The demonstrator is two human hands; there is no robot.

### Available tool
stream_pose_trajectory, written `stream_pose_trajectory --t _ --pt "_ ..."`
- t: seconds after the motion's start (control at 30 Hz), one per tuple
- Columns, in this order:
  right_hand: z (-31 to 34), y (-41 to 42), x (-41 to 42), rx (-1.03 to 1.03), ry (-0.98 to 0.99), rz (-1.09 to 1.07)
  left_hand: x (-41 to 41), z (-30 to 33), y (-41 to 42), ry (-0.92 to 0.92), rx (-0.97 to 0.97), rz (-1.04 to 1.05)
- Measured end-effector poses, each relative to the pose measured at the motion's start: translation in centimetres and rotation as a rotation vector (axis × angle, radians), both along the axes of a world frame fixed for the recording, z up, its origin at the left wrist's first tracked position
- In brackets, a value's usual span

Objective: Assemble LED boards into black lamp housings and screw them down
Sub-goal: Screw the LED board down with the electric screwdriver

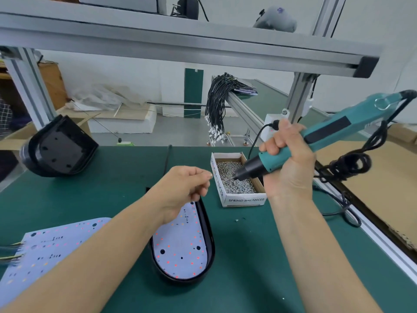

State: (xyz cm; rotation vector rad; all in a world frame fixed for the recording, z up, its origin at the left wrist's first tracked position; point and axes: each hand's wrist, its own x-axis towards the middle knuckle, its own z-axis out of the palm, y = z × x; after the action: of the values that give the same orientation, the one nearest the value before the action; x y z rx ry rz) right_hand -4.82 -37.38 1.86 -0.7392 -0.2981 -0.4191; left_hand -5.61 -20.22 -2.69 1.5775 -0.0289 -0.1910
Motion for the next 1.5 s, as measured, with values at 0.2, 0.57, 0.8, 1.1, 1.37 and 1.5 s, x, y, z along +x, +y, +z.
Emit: stream_pose_trajectory --t 0.2,0.57,0.8,1.1,1.37,1.5 --pt "0.5 1.6 -0.6 0.02 -0.022 0.027 -2.7 -0.2 1.0 0.21 -0.438 -0.065" --pt "0.6 3.1 -1.3 -0.016 -0.042 0.054 -3.5 -0.8 0.8 0.256 -0.58 -0.048" --pt "0.4 3.2 -1.4 -0.01 -0.044 0.064 -3.7 -0.9 0.5 0.289 -0.64 -0.032" --pt "0.3 3.2 -1.4 0.017 -0.036 0.07 -3.9 -0.7 1.0 0.27 -0.668 -0.029" --pt "0.6 3.6 -1.5 0.005 -0.047 0.083 -4.2 -1.0 0.9 0.266 -0.668 -0.045" --pt "0.6 3.6 -1.5 0.006 -0.044 0.088 -4.3 -1.0 0.9 0.269 -0.673 -0.046"
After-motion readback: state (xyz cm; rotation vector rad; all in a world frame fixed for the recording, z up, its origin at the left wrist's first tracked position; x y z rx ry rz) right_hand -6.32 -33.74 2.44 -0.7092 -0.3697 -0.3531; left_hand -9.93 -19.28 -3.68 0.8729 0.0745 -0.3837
